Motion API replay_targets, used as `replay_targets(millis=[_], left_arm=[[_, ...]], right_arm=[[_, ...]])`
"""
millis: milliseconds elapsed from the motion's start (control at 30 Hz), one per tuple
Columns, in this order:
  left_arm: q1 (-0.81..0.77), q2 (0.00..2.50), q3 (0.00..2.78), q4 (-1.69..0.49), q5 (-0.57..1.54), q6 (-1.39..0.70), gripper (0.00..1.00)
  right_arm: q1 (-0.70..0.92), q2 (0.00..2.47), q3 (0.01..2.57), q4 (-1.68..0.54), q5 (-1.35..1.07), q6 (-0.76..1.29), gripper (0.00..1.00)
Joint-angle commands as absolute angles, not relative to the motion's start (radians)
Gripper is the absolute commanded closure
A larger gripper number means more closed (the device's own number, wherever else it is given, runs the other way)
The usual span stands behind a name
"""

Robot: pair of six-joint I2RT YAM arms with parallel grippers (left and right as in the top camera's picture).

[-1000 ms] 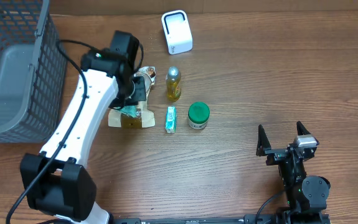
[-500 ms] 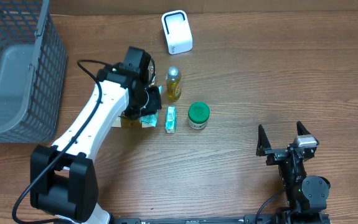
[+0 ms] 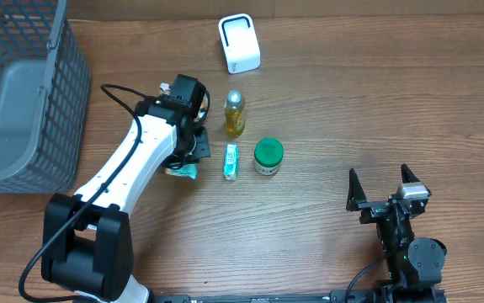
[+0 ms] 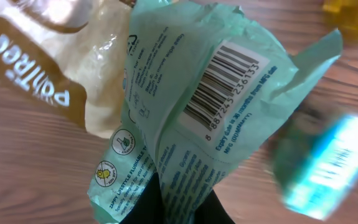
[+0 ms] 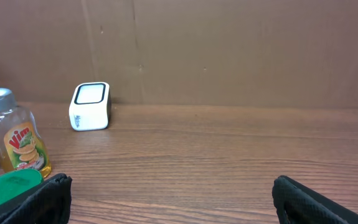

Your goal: Scan the item barcode

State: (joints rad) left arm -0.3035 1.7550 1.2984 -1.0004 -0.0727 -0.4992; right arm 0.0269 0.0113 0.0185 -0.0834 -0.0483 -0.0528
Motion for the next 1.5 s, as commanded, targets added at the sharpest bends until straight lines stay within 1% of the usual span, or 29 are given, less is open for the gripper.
replay_targets(millis=[0,100,233,467,633,733,933,1033,1167,1333,1467], left_arm=[[-0.268,1.755,1.291,-1.0,-0.274,-0.511,0.94],[-0.237,1.755,1.292,-0.988,-0.311,-0.513,0.95],[-0.224,1.755,1.306,-0.984,-0.292,-0.513,0.96],[-0.222,1.754,1.429,-0.977,-0.326,-0.499,0.96],[-0.222,1.759,1.444,-0.786,-0.422,-0.511,0.96],[-0.222,1.78,1.434,-0.682,-0.422,-0.513,0.96],[-0.219,1.884,1.434,-0.555,-0.425,-0.514,0.96],[-0.213,1.926,1.434,-0.535,-0.38,-0.516,0.96],[-0.208,1.935,1.434,-0.574,-0.236,-0.517,0.96],[-0.209,1.935,1.436,-0.694,-0.042,-0.533,0.96],[-0.209,1.928,1.443,-0.821,0.059,-0.532,0.96]], right_arm=[[0.032,0.007,0.008,-0.081,-0.046,-0.054,0.0],[0.032,0.007,0.008,-0.081,-0.046,-0.054,0.0],[0.032,0.007,0.008,-0.081,-0.046,-0.054,0.0],[0.032,0.007,0.008,-0.081,-0.046,-0.054,0.0],[0.032,0.007,0.008,-0.081,-0.046,-0.054,0.0],[0.032,0.007,0.008,-0.081,-0.046,-0.054,0.0],[0.032,0.007,0.008,-0.081,-0.046,-0.054,0.0],[0.032,0.007,0.008,-0.081,-0.046,-0.054,0.0],[0.032,0.007,0.008,-0.081,-0.046,-0.054,0.0],[0.032,0.007,0.008,-0.081,-0.046,-0.054,0.0],[0.032,0.007,0.008,-0.081,-0.046,-0.054,0.0]])
